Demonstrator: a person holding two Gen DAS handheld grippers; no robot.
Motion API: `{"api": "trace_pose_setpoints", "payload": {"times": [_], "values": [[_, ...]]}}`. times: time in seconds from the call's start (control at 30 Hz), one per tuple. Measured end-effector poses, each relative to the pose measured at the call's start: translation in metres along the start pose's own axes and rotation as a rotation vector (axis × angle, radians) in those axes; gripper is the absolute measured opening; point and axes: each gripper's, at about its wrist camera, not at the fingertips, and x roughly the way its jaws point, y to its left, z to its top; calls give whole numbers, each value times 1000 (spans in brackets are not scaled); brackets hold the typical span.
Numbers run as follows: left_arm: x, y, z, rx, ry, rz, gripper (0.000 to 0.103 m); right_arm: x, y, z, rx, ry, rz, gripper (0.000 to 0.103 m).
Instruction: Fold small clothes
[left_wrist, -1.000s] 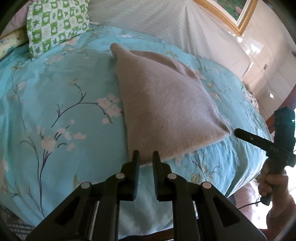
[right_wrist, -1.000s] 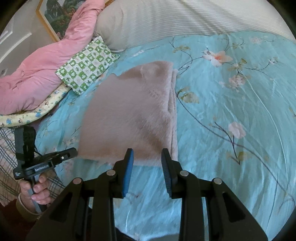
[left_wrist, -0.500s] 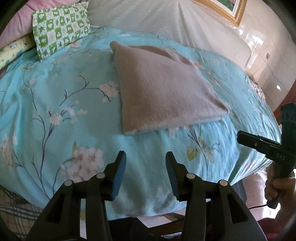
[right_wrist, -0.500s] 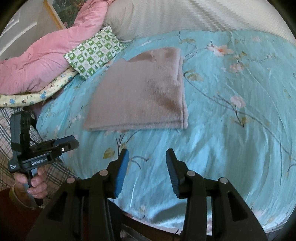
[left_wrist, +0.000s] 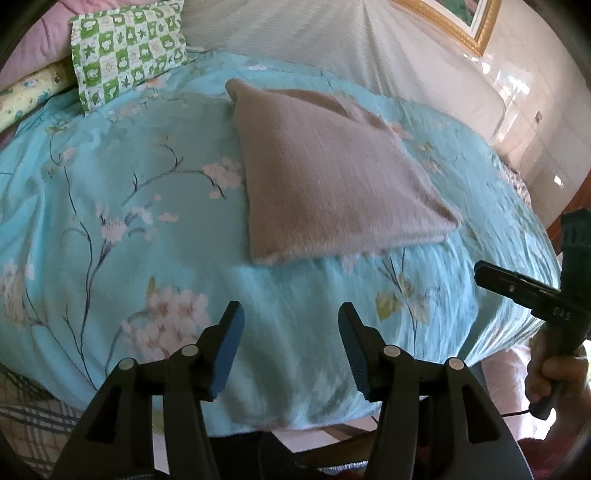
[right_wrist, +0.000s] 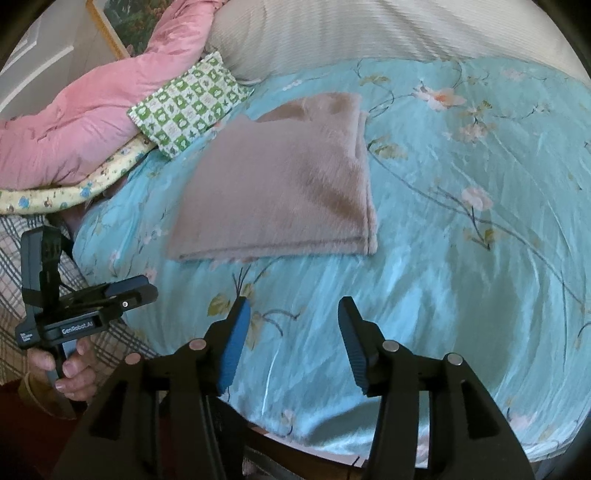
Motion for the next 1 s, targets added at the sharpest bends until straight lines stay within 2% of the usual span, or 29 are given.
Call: {"api": "trace_pose_setpoints", "payload": {"times": [0.13, 0.2, 0.47, 0.6, 0.8, 0.93, 0.97, 1.0], "values": [[4, 13, 32, -41, -28, -33, 62, 3, -7, 19, 12, -20, 6, 53], [9, 23, 58, -63, -43, -50, 68, 5, -11, 32, 24, -41, 12, 54], [55, 59, 148, -163, -37, -79, 69, 32, -31, 99, 65, -73, 29, 57], [81, 67, 173, -174, -19, -68, 69, 51, -42, 126, 71, -74, 34, 57], [121, 91, 211, -250, 15, -153, 72, 94, -69, 166, 154, -32, 67, 57], [147, 100, 234, -266, 32, -136, 72, 118, -72, 181, 175, -21, 92, 57], [155, 103, 238, -274, 41, -134, 70, 124, -71, 183, 175, -13, 98, 54], [162, 105, 241, -278, 43, -141, 51, 129, -68, 185, 166, -5, 102, 31]]}}
